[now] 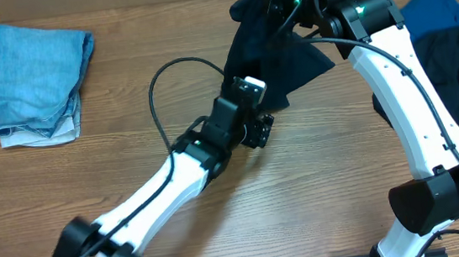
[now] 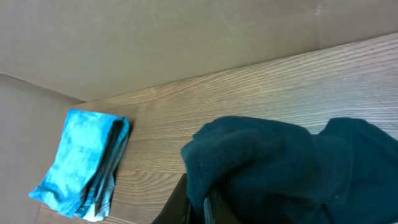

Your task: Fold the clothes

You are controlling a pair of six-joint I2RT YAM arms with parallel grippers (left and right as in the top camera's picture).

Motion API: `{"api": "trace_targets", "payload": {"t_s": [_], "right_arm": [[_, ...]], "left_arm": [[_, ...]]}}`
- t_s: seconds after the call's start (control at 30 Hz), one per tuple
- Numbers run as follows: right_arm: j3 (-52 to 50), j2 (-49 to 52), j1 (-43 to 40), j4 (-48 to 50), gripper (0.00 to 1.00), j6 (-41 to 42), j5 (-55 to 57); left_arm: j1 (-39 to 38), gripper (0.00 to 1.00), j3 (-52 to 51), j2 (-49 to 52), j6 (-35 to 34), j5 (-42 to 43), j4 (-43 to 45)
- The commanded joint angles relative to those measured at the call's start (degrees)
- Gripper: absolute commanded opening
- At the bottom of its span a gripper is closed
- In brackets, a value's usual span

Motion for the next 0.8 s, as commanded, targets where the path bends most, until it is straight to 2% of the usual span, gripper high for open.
{"api": "trace_targets", "payload": {"t_s": [0.0, 0.1, 0.13, 0.17, 0.2, 0.23, 0.27, 0.37, 0.43, 0.57, 0.67, 0.73, 0.77], "right_arm": [[1.07, 0.04, 0.0, 0.96, 0.04, 0.48, -1.68], [1.07, 0.04, 0.0, 1.01, 0.04, 0.48, -2.29], [1.07, 0.04, 0.0, 1.01, 0.04, 0.48, -2.29], [1.07, 0.04, 0.0, 0.98, 0.04, 0.48, -2.29], [1.09, 0.04, 0.0, 1.01, 0.04, 0.48, -2.29], [1.09, 0.04, 0.0, 1.01, 0.04, 0.46, -2.29], [1.09, 0.04, 0.0, 1.14, 0.04, 0.46, -2.27], [1.09, 0.04, -0.13, 2.84, 0.04, 0.46, -2.1], [1.09, 0.04, -0.42, 4.68, 0.04, 0.5, 0.81], [1.09, 0.04, -0.46, 8.11, 0.04, 0.5, 8.66], [1.09, 0.04, -0.48, 9.14, 0.05, 0.44, 15.23], [1.09, 0.04, -0.74, 9.29, 0.29, -0.22, 19.89], [1.09, 0.04, -1.29, 9.25, 0.36, -0.76, 22.21]], "left_arm": [[0.04, 0.75, 1.14, 5.49, -9.42, -1.42, 6.1], [0.04, 0.64, 1.14, 9.88, -12.24, -1.36, 10.62], [0.04, 0.57, 1.14, 11.15, -12.2, -0.83, 11.87], [0.04, 0.54, 1.14, 11.85, -12.22, -0.76, 12.44], [0.04, 0.45, 1.14, 12.24, -12.2, -0.79, 12.55], [0.04, 0.17, 1.14, 12.39, -12.2, -0.76, 12.39], [0.07, 0.04, 1.16, 12.22, -12.2, -0.57, 12.31], [0.04, 0.04, 1.16, 6.34, -11.89, 2.4, 9.05], [0.33, 0.04, 1.16, -1.88, -9.68, 2.01, 3.39], [0.35, 0.04, 1.16, -20.22, -4.39, -10.16, -6.27], [0.35, 0.04, 1.16, -28.06, 1.46, -17.07, -8.85], [0.35, 0.04, 1.16, -29.33, 3.39, -20.65, -9.62], [0.37, 0.04, 1.16, -29.49, 4.13, -23.56, -10.1]]}}
